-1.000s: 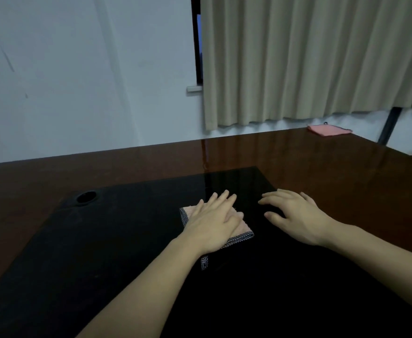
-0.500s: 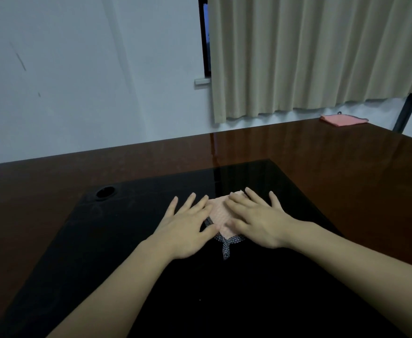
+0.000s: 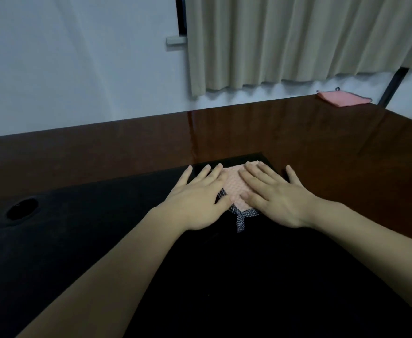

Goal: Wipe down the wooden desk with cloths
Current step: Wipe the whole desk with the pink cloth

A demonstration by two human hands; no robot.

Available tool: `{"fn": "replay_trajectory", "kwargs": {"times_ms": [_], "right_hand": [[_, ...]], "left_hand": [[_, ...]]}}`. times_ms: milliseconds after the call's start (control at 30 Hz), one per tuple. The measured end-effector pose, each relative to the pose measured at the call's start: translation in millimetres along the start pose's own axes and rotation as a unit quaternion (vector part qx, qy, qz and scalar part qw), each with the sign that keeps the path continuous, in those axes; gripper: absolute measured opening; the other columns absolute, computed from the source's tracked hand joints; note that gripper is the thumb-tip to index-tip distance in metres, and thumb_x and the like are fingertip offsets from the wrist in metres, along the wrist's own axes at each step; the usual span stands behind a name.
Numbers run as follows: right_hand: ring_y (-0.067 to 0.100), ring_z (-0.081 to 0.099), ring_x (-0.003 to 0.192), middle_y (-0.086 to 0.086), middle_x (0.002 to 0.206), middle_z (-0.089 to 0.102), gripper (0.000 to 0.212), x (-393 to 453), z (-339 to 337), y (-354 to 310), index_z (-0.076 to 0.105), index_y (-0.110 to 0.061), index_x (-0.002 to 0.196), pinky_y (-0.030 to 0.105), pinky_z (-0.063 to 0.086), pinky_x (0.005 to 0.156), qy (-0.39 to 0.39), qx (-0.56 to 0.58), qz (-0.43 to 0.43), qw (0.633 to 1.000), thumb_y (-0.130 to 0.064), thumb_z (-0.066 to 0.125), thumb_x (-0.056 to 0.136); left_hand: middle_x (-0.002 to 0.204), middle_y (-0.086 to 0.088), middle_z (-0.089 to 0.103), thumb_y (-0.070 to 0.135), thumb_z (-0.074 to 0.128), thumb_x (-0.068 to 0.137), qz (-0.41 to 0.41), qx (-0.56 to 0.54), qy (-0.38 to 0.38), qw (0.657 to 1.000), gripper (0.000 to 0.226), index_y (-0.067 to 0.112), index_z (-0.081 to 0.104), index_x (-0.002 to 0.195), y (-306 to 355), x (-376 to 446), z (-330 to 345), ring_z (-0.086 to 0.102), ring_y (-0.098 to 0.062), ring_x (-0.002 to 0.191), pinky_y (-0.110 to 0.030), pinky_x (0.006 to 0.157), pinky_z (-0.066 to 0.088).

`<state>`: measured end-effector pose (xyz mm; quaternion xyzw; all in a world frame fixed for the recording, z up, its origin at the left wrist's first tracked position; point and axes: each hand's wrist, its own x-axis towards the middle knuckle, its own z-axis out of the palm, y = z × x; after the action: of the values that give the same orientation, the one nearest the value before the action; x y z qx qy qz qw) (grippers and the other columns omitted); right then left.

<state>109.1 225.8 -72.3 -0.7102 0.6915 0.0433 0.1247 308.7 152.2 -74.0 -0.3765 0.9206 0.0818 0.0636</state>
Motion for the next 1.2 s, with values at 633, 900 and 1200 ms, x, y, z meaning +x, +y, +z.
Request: {"fn": "replay_trajectory", "kwargs": {"times_ms": [633, 900, 1200], "right_hand": [[0.001, -0.039, 0.142, -0.022, 0.157, -0.037, 0.081, 39, -48, 224, -0.028, -0.044, 0.152, 0.053, -0.019, 0.121, -0.044, 0.018, 0.053, 0.997, -0.077, -0.017, 0.079], [0.002, -0.039, 0.143, -0.021, 0.155, -0.041, 0.082, 54, -66, 355, -0.034, -0.044, 0.148, 0.051, -0.02, 0.12, -0.057, 0.006, 0.071, 0.996, -0.081, -0.023, 0.076], [0.0, -0.04, 0.141, -0.023, 0.153, -0.041, 0.079, 73, -80, 451, -0.033, -0.045, 0.148, 0.051, -0.019, 0.121, -0.047, 0.002, 0.084, 0.995, -0.076, -0.017, 0.077]], "left_hand": [[0.167, 0.007, -0.024, 0.06, 0.015, 0.105, 0.032, -0.014, -0.053, 0.998, 0.071, 0.026, -0.013, 0.16, 117, 206, -41, -0.02, -0.022, 0.154, -0.052, 0.123, -0.015], [0.167, 0.007, -0.023, 0.061, 0.016, 0.105, 0.046, -0.003, -0.055, 0.997, 0.071, 0.027, -0.013, 0.161, 192, 321, -53, -0.02, -0.024, 0.154, -0.054, 0.123, -0.015], [0.167, 0.008, -0.023, 0.061, 0.014, 0.105, 0.044, -0.002, -0.048, 0.998, 0.069, 0.029, -0.011, 0.161, 244, 410, -57, -0.019, -0.026, 0.155, -0.057, 0.121, -0.015]]}}
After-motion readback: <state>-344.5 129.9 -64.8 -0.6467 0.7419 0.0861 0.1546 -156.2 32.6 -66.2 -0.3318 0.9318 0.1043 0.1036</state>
